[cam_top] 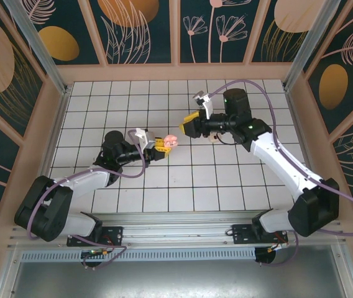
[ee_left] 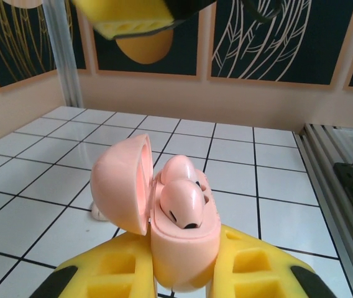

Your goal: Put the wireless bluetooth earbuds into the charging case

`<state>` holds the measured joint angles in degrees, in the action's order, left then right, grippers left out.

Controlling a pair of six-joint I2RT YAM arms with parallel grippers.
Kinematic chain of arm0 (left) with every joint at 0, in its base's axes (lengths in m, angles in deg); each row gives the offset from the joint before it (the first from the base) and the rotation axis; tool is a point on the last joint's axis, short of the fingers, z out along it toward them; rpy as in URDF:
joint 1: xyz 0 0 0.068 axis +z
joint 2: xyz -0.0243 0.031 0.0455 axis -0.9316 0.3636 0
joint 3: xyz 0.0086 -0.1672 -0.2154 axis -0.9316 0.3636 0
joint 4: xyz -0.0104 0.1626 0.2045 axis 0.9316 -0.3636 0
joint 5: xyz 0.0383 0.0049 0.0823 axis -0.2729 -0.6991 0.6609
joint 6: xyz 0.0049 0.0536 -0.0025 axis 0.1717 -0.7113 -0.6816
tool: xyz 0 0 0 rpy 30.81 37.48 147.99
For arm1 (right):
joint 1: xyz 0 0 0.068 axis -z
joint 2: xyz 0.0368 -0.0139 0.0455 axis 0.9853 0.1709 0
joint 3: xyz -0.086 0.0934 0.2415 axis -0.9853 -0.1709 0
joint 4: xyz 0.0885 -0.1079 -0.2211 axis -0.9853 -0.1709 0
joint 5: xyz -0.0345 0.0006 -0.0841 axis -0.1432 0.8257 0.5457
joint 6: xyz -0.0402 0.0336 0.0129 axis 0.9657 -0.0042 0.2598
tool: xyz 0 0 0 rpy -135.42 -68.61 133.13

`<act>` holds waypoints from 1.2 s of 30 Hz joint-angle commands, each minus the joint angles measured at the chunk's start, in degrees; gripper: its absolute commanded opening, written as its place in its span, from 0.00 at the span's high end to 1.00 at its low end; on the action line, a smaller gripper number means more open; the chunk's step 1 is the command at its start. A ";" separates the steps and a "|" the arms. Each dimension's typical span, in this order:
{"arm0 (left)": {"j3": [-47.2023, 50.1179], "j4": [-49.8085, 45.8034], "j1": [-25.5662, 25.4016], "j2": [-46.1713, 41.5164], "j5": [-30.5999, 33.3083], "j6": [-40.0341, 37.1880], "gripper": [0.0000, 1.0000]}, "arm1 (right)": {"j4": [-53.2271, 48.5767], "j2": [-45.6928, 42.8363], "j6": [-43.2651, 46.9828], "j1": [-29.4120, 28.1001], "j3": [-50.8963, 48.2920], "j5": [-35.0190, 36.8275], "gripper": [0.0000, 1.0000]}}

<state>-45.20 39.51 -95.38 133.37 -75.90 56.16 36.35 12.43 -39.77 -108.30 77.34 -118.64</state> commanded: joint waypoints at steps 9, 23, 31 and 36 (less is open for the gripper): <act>-2.31 1.36 -0.63 -1.14 -2.26 -1.05 0.89 | 1.49 8.28 -1.68 -0.43 1.89 -13.00 0.50; -2.70 -0.50 -0.66 -0.96 0.87 -0.82 0.89 | 0.82 5.26 -0.62 -1.59 -1.11 -18.70 0.52; -3.62 -2.77 -0.66 0.30 1.82 -0.64 0.90 | 9.93 -4.49 -6.39 0.68 -9.77 -13.19 0.52; -5.83 -6.07 -0.77 1.98 4.68 2.44 0.90 | 10.30 -6.79 -10.90 3.29 -12.22 0.22 0.52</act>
<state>-48.67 35.53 -96.01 134.09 -72.91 56.70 44.24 6.74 -46.81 -106.68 66.87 -127.82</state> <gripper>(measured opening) 0.179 0.477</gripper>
